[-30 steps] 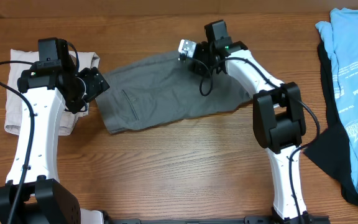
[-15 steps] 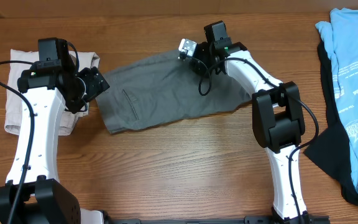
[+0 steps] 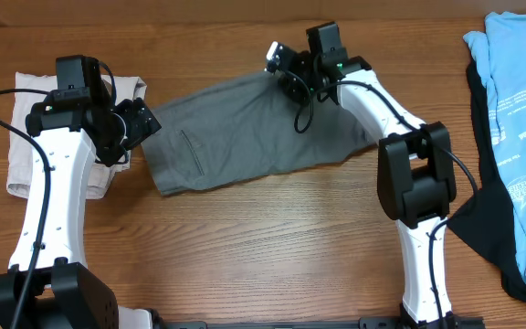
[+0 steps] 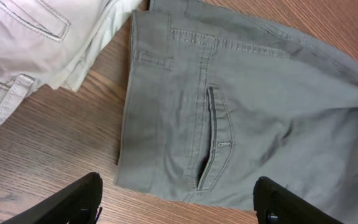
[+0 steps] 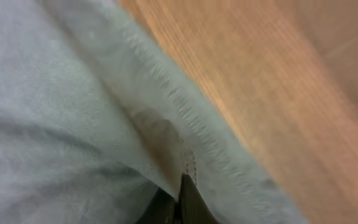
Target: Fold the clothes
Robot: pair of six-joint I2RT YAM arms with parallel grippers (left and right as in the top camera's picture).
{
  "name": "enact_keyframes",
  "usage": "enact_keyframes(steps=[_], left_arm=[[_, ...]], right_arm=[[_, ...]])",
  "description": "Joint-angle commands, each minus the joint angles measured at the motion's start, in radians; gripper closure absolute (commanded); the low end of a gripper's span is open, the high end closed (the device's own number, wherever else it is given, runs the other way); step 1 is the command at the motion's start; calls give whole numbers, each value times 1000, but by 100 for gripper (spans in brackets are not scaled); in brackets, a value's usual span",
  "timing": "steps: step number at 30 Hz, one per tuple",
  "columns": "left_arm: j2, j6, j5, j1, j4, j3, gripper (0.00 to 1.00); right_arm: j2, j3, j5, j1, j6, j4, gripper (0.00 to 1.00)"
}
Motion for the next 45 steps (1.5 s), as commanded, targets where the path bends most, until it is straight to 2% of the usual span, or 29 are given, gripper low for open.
enact_keyframes(steps=[1,20,22,26,28,31,34,35,40,42,45], left_arm=[[-10,19,-10,-5,3,0,20],[-10,19,-22,-5,1,0,21],[-10,19,-26,-5,1,0,21],[-10,19,-26,-5,2,0,21],[-10,19,-26,-5,3,0,21],[-10,19,-26,-5,4,0,21],[-10,19,-26,-5,4,0,21],[-10,19,-26,-5,4,0,21],[-10,20,-26,-5,3,0,21],[-10,27,-26,-5,4,0,21],[-10,27,-30,-5,5,0,21]], right_arm=[[-60,20,54,-7,16,2,96],[-23,18,64,-54,25,-1,96],[-18,18,61,-52,25,-1,92],[-16,18,62,-43,26,17,91],[-16,18,63,-42,55,42,75],[-16,18,67,-43,166,110,32],[-16,19,67,-62,387,209,11],[-17,19,66,-71,458,232,8],[-51,36,62,-121,688,188,7],[-76,40,45,-140,740,124,12],[-104,40,-14,-156,780,28,28]])
